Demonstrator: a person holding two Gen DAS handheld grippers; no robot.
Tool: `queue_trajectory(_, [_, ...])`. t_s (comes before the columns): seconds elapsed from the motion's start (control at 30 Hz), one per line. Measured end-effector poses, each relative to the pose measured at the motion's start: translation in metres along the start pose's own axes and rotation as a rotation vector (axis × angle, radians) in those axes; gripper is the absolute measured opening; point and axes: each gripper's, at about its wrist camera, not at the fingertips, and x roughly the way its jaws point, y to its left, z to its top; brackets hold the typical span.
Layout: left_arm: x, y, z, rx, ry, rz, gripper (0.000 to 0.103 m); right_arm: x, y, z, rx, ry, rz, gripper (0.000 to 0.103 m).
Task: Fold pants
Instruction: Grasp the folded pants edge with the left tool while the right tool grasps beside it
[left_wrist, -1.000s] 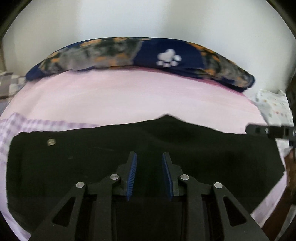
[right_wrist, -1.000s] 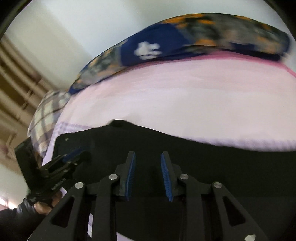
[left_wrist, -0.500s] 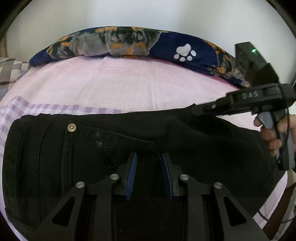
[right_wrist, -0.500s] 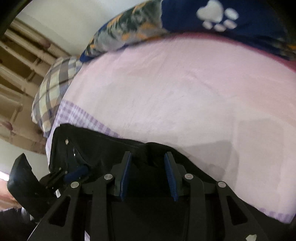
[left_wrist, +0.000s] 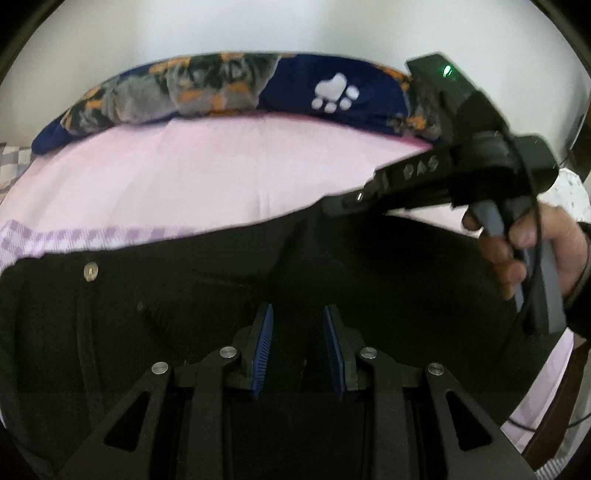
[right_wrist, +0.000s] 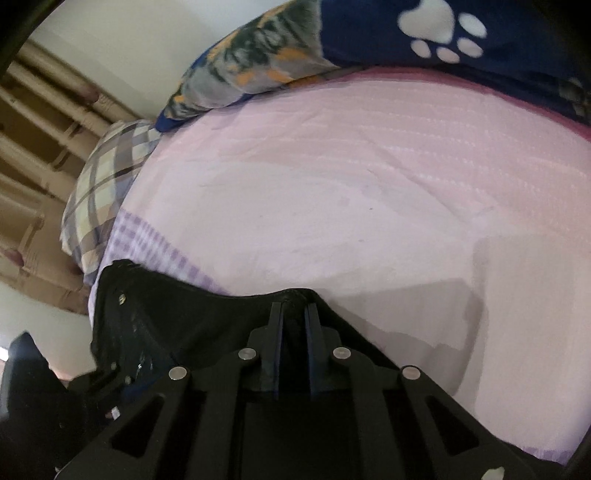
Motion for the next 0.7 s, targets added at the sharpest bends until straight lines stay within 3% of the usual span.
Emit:
queue_trajectory(0.17, [0.001, 0.002, 0.001, -0.004, 0.003, 0.006, 0.030, -0.010, 0.002, 0.002, 0.013, -0.018, -0.018, 0.020])
queue_trajectory(0.27, [-0.004, 0.000, 0.005, -0.031, -0.001, 0.015, 0.030, -0.043, 0.005, -0.005, 0.023, -0.119, -0.044, 0.025])
queue_trajectory(0.37, [-0.011, -0.009, 0.005, 0.001, -0.028, 0.023, 0.030, -0.067, 0.008, -0.024, 0.015, -0.153, -0.047, 0.025])
queue_trajectory(0.5, [-0.011, -0.026, 0.001, 0.053, -0.019, 0.001, 0.031, -0.073, 0.007, -0.054, 0.036, -0.126, -0.033, 0.025])
queue_trajectory(0.7, [0.001, -0.038, -0.010, 0.093, 0.036, 0.034, 0.031, -0.063, -0.016, -0.084, 0.103, -0.127, -0.096, 0.025])
